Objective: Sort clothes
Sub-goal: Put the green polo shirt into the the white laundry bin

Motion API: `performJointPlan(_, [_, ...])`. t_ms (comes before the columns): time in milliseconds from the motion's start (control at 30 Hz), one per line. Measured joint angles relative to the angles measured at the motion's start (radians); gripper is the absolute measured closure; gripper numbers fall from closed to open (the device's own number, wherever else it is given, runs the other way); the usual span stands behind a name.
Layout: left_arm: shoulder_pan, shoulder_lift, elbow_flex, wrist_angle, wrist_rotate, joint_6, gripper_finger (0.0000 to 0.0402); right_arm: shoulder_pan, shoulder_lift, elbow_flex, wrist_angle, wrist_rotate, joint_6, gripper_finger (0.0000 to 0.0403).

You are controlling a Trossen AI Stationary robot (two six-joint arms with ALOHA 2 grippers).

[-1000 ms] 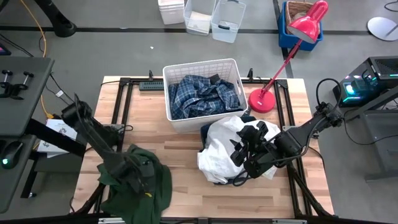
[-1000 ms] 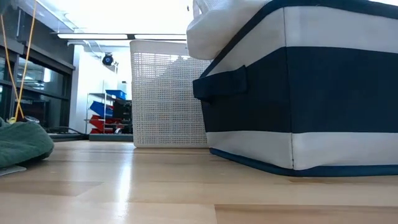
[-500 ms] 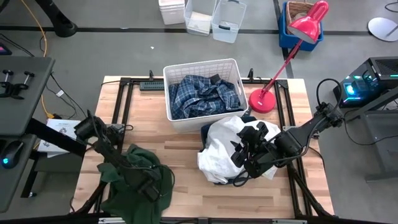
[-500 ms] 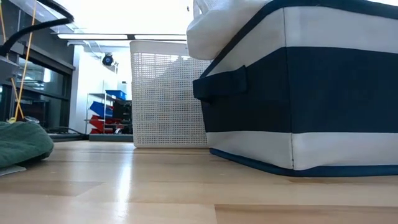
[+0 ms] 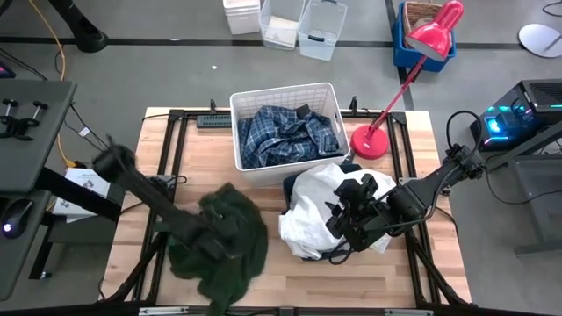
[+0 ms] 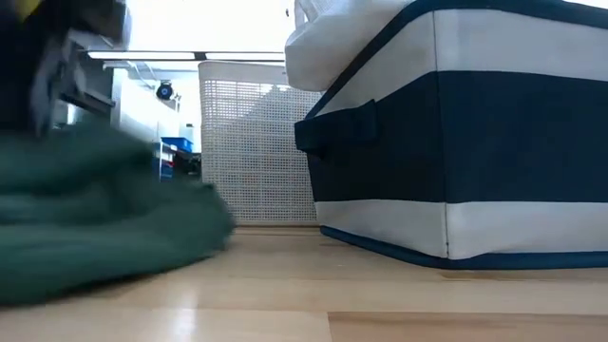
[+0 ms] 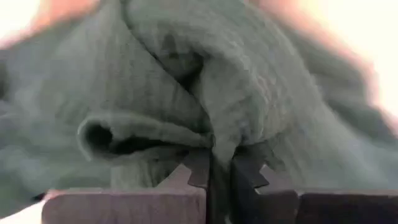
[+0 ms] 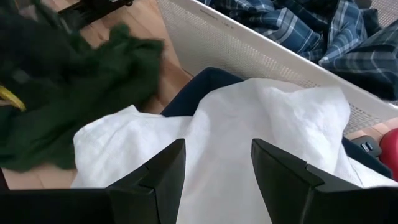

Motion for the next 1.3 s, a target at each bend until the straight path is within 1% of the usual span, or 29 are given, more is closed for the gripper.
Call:
performJointPlan(100, [0.025, -0.164, 0.017, -0.033, -0.097, -0.004, 0.0389, 0.000, 0.000, 0.000, 0.002, -0.002, -0.001, 0.0224])
performJointPlan(167, [0.042, -0.272, 0.052, -0.061, -0.176, 0.012, 0.0389, 0.000, 0.000, 0.000, 0.002, -0.002, -0.001, 0.0224])
performJointPlan(233, [0.059, -0.371, 0.111, -0.065, -0.262, 0.063, 0.0389, 0.000, 0.000, 0.000, 0.003, -0.002, -0.001, 0.0224])
performJointPlan(300, [0.090, -0.437, 0.176, -0.072, -0.343, 0.159, 0.0389, 0.000, 0.000, 0.000, 0.003, -0.002, -0.001, 0.0224])
performJointPlan(333, [0.111, -0.457, 0.215, -0.061, -0.388, 0.230, 0.0389, 0.000, 0.000, 0.000, 0.003, -0.002, -0.001, 0.0224])
performJointPlan(400, [0.159, -0.486, 0.297, 0.017, -0.473, 0.414, 0.0389, 0.000, 0.000, 0.000, 0.003, 0.000, -0.001, 0.0224])
performJointPlan(433, [0.184, -0.497, 0.342, 0.084, -0.505, 0.525, 0.0389, 0.000, 0.000, 0.000, 0.003, 0.000, -0.001, 0.0224])
performJointPlan(500, [0.238, -0.508, 0.415, 0.261, -0.534, 0.785, 0.0389, -0.002, 0.000, 0.000, 0.003, 0.000, 0.001, 0.0224])
performJointPlan(567, [0.301, -0.506, 0.470, 0.462, -0.531, 1.046, 0.0389, -0.006, 0.000, 0.000, 0.004, 0.000, 0.002, 0.0224])
performJointPlan(600, [0.337, -0.501, 0.492, 0.571, -0.509, 1.172, 0.0389, -0.010, 0.000, 0.000, 0.005, 0.000, 0.002, 0.0224])
performJointPlan(667, [0.411, -0.489, 0.524, 0.756, -0.427, 1.366, 0.0389, -0.017, 0.000, 0.000, 0.011, 0.001, 0.002, 0.0224])
performJointPlan(700, [0.450, -0.483, 0.537, 0.831, -0.384, 1.415, 0.0389, -0.021, 0.000, 0.000, 0.013, 0.002, 0.002, 0.0224])
performJointPlan(733, [0.489, -0.478, 0.546, 0.884, -0.337, 1.437, 0.0389, -0.025, 0.000, 0.000, 0.017, 0.005, 0.002, 0.0224])
performJointPlan(800, [0.571, -0.465, 0.552, 0.913, -0.251, 1.433, 0.0389, -0.034, 0.000, 0.000, 0.023, 0.005, 0.002, 0.0224])
performJointPlan(867, [0.652, -0.440, 0.552, 0.888, -0.178, 1.356, 0.0389, -0.042, 0.000, 0.000, 0.027, 0.005, 0.002, 0.0224])
performJointPlan(900, [0.689, -0.417, 0.549, 0.874, -0.129, 1.300, 0.0389, -0.045, 0.000, 0.000, 0.027, 0.006, 0.002, 0.0224])
performJointPlan(967, [0.760, -0.358, 0.521, 0.867, 0.000, 1.208, 0.0389, -0.052, 0.000, 0.000, 0.030, 0.009, 0.000, 0.0224])
performJointPlan(1000, [0.789, -0.321, 0.506, 0.879, 0.041, 1.178, 0.0389, -0.057, 0.000, 0.000, 0.034, 0.011, 0.000, 0.0224])
performJointPlan(1100, [0.868, -0.199, 0.467, 0.924, 0.088, 1.111, 0.0389, -0.066, 0.000, 0.000, 0.048, 0.021, -0.003, 0.0224])
performJointPlan(1200, [0.947, -0.102, 0.469, 0.976, 0.086, 1.060, 0.0389, -0.069, 0.000, 0.000, 0.056, 0.028, -0.007, 0.0224])
performJointPlan(1300, [1.005, -0.029, 0.470, 0.954, 0.083, 0.984, 0.0389, -0.068, 0.000, 0.000, 0.056, 0.031, -0.006, 0.0224])
